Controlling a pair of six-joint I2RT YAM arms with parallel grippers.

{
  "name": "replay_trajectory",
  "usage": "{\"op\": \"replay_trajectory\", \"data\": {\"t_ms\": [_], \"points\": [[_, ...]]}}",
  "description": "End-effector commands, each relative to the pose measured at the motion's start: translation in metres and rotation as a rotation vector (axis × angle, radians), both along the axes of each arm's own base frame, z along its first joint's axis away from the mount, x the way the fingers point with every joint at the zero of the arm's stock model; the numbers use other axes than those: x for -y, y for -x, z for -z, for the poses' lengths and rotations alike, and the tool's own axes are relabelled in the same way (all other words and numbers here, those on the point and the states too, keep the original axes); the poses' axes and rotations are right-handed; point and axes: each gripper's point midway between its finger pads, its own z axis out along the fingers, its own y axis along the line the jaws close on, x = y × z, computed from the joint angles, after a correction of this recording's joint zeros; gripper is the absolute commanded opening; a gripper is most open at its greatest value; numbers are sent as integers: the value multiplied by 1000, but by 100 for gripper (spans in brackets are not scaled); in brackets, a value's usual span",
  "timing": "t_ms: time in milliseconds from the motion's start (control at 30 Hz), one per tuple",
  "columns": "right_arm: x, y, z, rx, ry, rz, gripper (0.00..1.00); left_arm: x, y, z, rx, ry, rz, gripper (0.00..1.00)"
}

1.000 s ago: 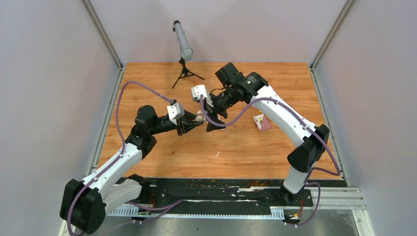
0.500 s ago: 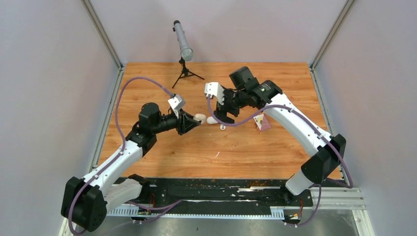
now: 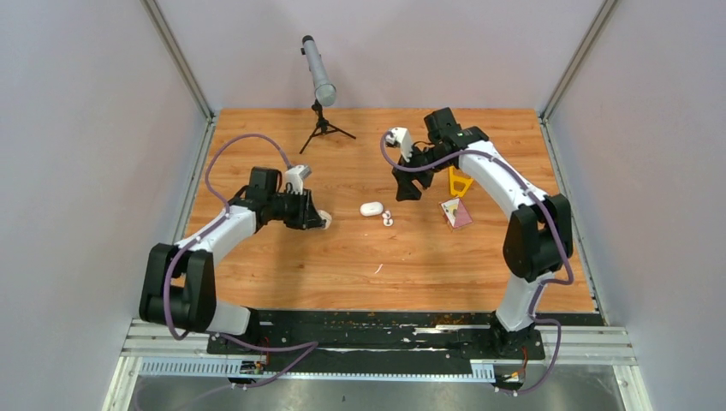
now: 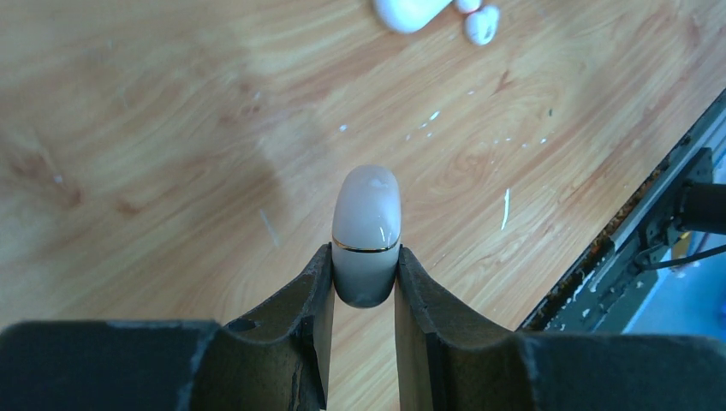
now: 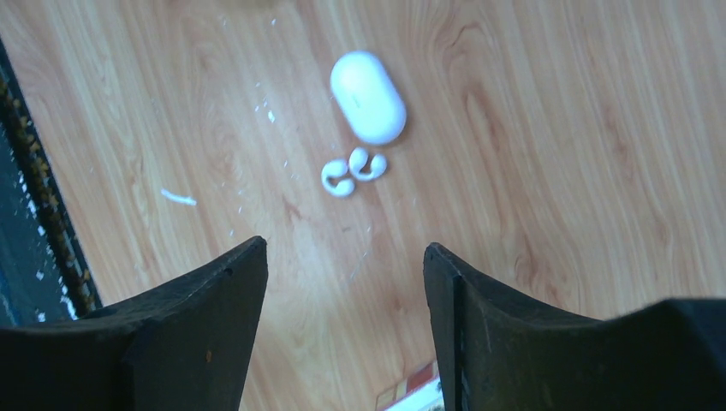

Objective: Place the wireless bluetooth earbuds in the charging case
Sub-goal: Close the charging case, then place the charging case at the center of the board, then pick up the charging case at the center of the board.

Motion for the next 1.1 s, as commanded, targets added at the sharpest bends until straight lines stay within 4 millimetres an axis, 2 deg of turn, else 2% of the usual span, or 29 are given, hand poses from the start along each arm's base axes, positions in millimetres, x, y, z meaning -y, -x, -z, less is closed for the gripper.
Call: {"op": "replay_trajectory", "data": {"t_ms": [0, 67, 133, 267, 333, 467, 533, 567, 700, 900, 1067], "points": [[-27, -29, -3, 10, -70, 18, 67, 1, 6, 12, -164, 69, -35, 7], [-34, -36, 10, 25, -54, -9, 67, 2, 6, 23, -208, 81, -56, 11], [-41, -33, 21, 14, -41, -89, 65, 1, 5, 35, -249, 84, -70, 15], [-55, -30, 37, 25, -55, -250, 64, -5, 11, 66, -403, 70, -93, 15], [-59, -36, 43, 54, -26, -279, 64, -7, 11, 74, -445, 66, -104, 17], [-64, -37, 58, 131, 39, -386, 66, -7, 14, 80, -489, 77, -138, 34], [-66, -39, 65, 165, 69, -428, 68, -13, 16, 84, -497, 36, -163, 48], [-67, -39, 69, 177, 82, -444, 69, -17, 18, 86, -497, 6, -167, 52], [-72, -42, 80, 202, 113, -484, 71, -32, 20, 79, -473, -92, -174, 57], [-85, -40, 98, 227, 145, -532, 71, -49, 10, 53, -388, -167, -179, 65], [-89, -37, 116, 228, 199, -582, 69, -58, 5, 30, -286, -204, -178, 66]]}}
